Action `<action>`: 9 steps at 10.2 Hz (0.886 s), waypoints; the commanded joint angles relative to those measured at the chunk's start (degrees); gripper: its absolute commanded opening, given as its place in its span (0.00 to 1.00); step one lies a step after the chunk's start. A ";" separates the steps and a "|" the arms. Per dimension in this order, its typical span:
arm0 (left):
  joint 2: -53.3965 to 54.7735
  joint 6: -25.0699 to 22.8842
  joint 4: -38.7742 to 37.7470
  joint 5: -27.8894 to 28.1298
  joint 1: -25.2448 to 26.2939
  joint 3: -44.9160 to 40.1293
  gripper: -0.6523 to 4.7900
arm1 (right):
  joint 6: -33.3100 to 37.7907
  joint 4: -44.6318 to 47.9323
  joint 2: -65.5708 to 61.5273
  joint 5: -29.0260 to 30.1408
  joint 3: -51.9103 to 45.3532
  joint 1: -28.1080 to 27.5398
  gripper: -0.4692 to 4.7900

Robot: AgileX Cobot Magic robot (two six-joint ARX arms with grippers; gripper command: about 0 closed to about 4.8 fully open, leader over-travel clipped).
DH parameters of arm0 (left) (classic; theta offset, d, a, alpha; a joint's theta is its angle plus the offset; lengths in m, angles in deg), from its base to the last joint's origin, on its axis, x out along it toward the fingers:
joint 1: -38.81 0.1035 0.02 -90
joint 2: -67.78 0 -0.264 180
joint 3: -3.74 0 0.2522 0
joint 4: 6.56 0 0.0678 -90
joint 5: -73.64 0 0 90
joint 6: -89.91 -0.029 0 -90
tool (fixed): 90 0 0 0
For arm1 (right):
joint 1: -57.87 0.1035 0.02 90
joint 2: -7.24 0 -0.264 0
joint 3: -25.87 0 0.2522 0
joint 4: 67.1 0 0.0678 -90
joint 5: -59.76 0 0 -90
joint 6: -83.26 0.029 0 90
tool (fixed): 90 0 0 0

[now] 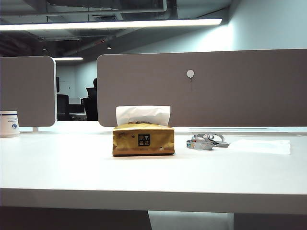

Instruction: Pull out a tissue from the tissue box and use it to cover the ID card on the tabletop.

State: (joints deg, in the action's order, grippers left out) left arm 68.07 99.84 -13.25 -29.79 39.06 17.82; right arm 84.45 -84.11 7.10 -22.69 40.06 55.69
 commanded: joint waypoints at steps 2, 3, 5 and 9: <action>0.02 -0.11 -3.43 2.27 -0.02 0.11 0.11 | -3.17 5.77 0.11 -0.13 -0.15 -0.07 0.08; 0.02 -0.48 -3.80 1.60 -0.02 0.11 0.11 | -5.42 6.54 0.11 -0.15 -0.15 -0.07 0.08; 0.02 -6.12 -3.76 -2.49 -0.02 0.11 0.11 | -8.92 6.51 0.11 -3.02 -0.15 -0.11 0.08; 0.02 -6.10 -3.52 -3.34 -0.02 0.11 0.11 | -0.94 6.88 0.11 -6.38 -0.15 -0.17 0.08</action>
State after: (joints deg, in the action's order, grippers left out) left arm 68.07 94.01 -17.58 -32.46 39.06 17.82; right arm 81.19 -78.29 7.10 -28.92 40.06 55.50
